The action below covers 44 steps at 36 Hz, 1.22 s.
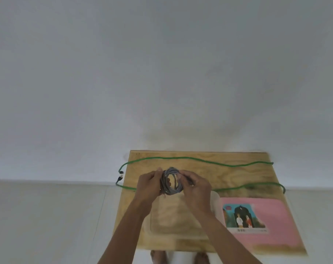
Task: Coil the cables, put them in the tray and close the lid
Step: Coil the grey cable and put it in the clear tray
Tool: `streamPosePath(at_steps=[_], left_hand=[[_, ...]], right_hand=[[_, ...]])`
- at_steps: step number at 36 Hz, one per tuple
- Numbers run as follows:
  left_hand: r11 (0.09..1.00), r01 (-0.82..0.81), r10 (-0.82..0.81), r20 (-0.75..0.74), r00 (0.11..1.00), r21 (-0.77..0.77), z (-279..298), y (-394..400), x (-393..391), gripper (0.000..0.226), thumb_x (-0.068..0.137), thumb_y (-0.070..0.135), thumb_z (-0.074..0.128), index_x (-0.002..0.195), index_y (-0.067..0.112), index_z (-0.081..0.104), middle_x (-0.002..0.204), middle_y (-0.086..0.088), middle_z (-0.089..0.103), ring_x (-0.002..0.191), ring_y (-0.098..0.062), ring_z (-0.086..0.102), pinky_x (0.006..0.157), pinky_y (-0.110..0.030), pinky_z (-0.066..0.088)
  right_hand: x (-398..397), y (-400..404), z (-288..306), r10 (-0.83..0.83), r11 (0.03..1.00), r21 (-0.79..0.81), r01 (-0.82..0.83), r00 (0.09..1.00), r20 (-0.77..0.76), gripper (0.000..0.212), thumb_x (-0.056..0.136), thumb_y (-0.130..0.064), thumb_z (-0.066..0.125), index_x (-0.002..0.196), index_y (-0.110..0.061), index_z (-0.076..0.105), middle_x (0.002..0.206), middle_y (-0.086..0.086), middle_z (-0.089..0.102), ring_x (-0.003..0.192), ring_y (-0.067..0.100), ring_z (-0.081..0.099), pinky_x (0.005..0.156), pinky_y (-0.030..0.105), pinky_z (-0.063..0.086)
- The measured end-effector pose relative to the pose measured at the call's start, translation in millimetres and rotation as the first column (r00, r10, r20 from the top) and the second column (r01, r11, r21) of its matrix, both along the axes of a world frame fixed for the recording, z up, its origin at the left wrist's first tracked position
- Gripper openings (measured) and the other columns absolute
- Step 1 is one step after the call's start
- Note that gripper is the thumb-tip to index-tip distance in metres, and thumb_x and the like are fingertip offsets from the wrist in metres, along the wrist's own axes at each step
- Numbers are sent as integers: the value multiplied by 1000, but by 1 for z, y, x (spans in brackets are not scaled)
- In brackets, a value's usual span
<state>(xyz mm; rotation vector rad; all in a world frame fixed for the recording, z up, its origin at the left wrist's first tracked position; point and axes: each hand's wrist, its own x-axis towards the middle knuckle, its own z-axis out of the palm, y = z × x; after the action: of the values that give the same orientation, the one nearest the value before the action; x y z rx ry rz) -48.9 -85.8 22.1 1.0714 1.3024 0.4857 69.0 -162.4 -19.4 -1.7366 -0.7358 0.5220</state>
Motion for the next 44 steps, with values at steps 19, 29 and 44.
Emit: streamPosePath(at_steps=[19, 29, 44], left_hand=[[724, 517, -258, -517, 817, 457, -144, -40, -73, 67, 101, 50, 24, 156, 11, 27, 163, -4, 26, 151, -13, 20, 121, -34, 25], [674, 556, -326, -479, 815, 487, -169, -47, -79, 68, 104, 46, 24, 159, 11, 6, 169, 0, -1, 155, -12, 2, 121, -44, 28], [680, 522, -301, -453, 839, 515, -175, -48, -78, 65, 105, 42, 28, 159, 11, 10, 169, -1, 4, 155, -15, 6, 119, -48, 31]], right_hand=[[-53, -34, -104, -47, 928, -366, 64, 997, 55, 15, 82, 2, 72, 93, -6, 78, 83, 3, 76, 72, 10, 65, 67, -3, 42], [-70, -11, -131, -132, 893, -432, 127, 991, 19, 9, 81, -7, 75, 89, -10, 77, 83, 2, 76, 74, 15, 66, 69, 19, 48], [-76, -2, -129, -136, 867, -489, 94, 989, -51, 10, 82, -19, 78, 87, -11, 78, 83, 1, 74, 73, 10, 61, 64, -3, 36]])
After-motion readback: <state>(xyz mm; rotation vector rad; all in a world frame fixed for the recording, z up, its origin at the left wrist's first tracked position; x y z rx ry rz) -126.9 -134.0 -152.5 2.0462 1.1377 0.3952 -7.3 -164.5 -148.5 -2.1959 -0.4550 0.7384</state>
